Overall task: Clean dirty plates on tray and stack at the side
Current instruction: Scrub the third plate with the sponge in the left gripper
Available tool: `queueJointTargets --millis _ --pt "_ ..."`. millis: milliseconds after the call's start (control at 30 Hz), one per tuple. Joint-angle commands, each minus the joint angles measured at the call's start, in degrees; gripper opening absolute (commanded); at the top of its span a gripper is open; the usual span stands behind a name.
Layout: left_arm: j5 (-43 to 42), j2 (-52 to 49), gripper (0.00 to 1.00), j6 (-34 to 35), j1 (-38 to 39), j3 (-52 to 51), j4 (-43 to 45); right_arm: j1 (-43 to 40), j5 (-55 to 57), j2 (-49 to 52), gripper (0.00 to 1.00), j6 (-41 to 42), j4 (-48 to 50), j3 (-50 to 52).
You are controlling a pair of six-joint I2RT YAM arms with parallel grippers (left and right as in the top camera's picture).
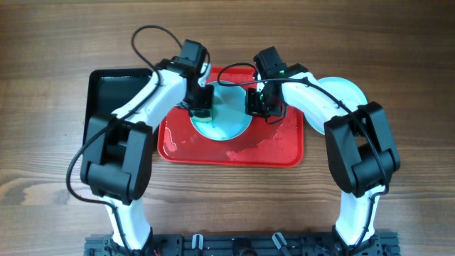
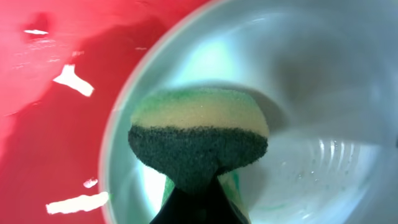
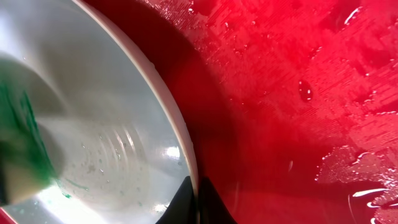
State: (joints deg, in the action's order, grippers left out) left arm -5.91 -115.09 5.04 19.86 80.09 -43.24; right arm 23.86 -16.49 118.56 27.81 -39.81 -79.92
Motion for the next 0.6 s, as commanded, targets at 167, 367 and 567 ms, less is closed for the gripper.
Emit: queueJointTargets --millis 167,367,567 --pt "-13.1 -5.2 0.04 -2.6 1.3 -0.4 -0.1 0.3 -1.2 1.6 0.04 -1.1 0.1 0.8" --pt "-28.6 -5.2 0.04 -9.2 1.2 -0.4 -0.4 0.3 -1.2 1.6 0.04 -1.1 0.1 0.8" --pt "12.9 -5.1 0.04 14.6 0.9 -0.4 -3.6 0.4 -1.2 1.6 0.04 -0.8 0.6 0.8"
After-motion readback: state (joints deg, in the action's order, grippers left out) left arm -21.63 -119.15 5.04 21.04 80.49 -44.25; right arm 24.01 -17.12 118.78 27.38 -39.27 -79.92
